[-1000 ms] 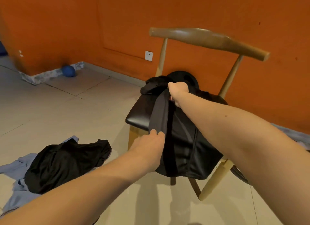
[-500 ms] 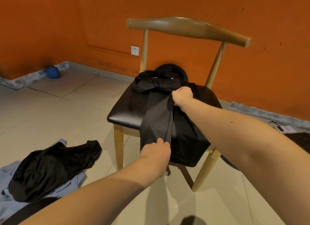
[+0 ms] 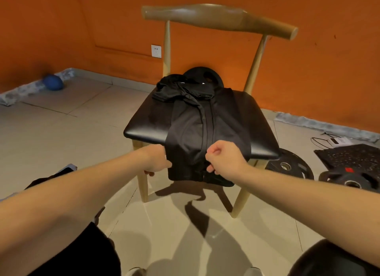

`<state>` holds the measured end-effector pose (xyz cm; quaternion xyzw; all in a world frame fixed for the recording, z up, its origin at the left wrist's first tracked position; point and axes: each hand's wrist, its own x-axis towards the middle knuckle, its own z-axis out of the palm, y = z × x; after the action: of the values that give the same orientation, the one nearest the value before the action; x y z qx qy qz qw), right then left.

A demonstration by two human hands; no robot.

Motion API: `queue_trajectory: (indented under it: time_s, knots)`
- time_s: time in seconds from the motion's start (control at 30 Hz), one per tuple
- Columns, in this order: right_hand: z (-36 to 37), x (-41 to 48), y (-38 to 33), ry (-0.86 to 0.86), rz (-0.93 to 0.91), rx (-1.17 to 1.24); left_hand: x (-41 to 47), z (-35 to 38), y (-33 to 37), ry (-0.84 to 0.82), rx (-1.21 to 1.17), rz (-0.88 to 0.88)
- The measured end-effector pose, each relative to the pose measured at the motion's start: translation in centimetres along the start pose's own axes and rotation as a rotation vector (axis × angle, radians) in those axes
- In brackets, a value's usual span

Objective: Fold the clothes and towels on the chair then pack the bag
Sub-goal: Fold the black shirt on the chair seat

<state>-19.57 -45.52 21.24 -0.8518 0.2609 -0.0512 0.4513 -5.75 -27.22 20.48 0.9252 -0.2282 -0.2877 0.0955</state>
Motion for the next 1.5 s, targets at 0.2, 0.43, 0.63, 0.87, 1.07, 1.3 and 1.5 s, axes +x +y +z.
queue_trajectory:
  time_s: [0.2, 0.43, 0.63, 0.87, 1.07, 1.3, 1.5]
  knots:
    - [3.3, -0.7, 2.7, -0.124, 0.137, 0.037, 1.8, 2.8, -1.0, 0.012, -0.438, 0.022]
    - [4.8, 0.0, 3.1, -0.09, 0.088, -0.089, 1.8, 2.9, -1.9, -0.054, -0.627, 0.042]
    - [4.8, -0.5, 3.6, -0.226, 0.18, -0.106, 0.6, 3.1, -3.7, -0.088, -0.554, 0.056]
    - [4.2, -0.7, 2.5, -0.276, 0.291, -0.104, -0.3, 3.0, -2.3, -0.032, -0.468, 0.035]
    - [1.5, -0.7, -0.7, -0.313, 0.196, -0.118, -1.7, -0.8, -1.3, 0.16, -0.424, 0.019]
    - [-2.9, 6.2, -8.0, -0.137, -0.056, -0.044, 0.8, -9.4, 0.9, 0.497, -0.468, 0.064]
    - [-2.7, 15.6, -11.9, 0.012, -0.249, -0.087, 9.0, -15.2, 0.9, 0.537, -0.491, -0.08]
